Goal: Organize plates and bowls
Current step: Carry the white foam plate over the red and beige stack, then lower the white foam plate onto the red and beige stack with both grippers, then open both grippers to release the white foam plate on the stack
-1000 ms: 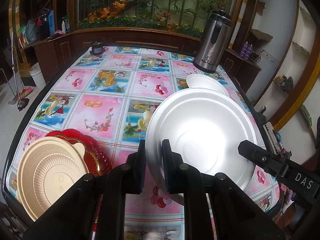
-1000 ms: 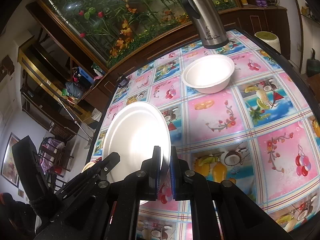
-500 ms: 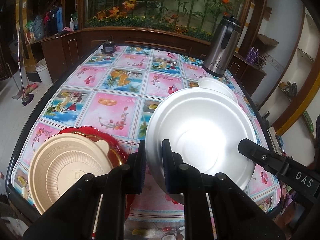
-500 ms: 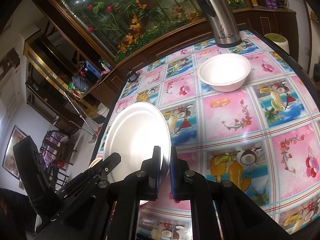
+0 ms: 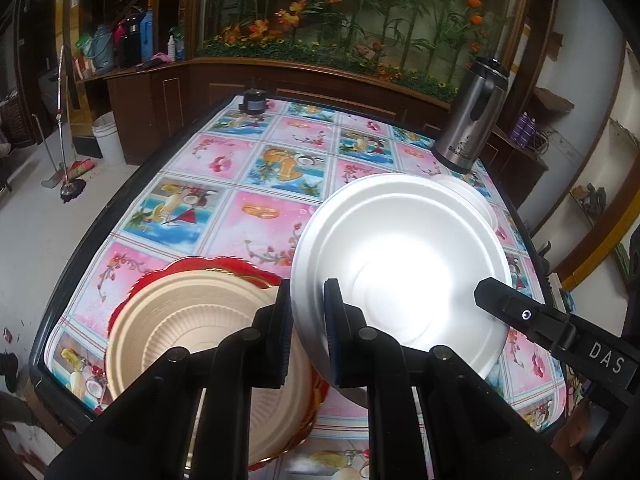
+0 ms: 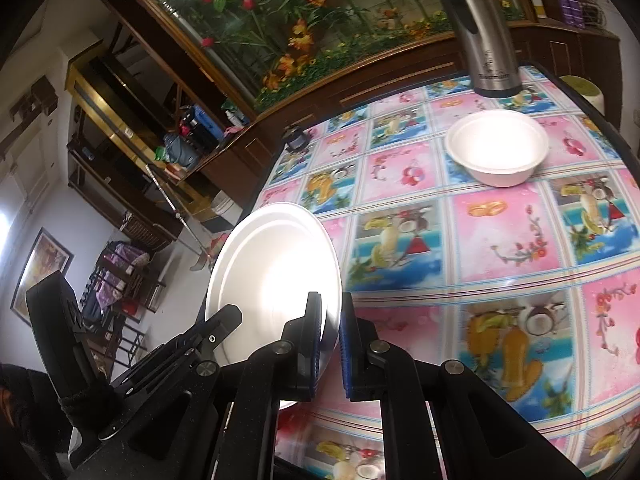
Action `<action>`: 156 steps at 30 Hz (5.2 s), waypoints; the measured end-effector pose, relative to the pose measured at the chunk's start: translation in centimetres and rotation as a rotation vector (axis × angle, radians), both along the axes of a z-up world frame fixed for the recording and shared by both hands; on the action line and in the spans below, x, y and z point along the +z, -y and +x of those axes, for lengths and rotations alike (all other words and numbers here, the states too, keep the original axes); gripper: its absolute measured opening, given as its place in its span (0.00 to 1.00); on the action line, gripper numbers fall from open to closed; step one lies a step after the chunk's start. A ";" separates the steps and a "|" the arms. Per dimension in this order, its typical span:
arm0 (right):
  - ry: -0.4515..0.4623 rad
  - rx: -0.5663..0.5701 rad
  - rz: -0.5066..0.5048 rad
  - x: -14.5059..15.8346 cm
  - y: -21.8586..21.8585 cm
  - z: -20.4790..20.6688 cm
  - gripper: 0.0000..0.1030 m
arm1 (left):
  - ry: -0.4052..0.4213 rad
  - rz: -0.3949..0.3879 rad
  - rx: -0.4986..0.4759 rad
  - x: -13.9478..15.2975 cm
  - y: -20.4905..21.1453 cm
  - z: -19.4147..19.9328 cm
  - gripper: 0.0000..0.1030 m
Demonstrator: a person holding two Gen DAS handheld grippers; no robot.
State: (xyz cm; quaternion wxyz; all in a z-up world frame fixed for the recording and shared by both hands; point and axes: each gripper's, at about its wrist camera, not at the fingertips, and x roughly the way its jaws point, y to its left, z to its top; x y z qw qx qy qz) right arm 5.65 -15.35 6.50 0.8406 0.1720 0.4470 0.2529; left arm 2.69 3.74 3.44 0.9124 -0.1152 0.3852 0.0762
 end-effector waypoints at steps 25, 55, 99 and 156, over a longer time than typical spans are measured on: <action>-0.027 0.137 0.019 -1.0 -6.4 -1.2 0.08 | -0.018 0.004 0.108 -0.8 -5.3 -3.0 0.12; -0.051 0.193 0.004 -2.2 -9.3 -2.1 0.08 | -0.034 -0.010 0.149 -1.9 -7.4 -4.8 0.12; -0.067 0.236 -0.001 -3.3 -10.6 -3.9 0.08 | -0.057 -0.006 0.141 -2.8 -8.1 -7.2 0.12; -0.039 0.155 0.070 -2.6 -7.5 -2.3 0.42 | 0.083 -0.028 0.172 1.8 -8.0 -6.0 0.72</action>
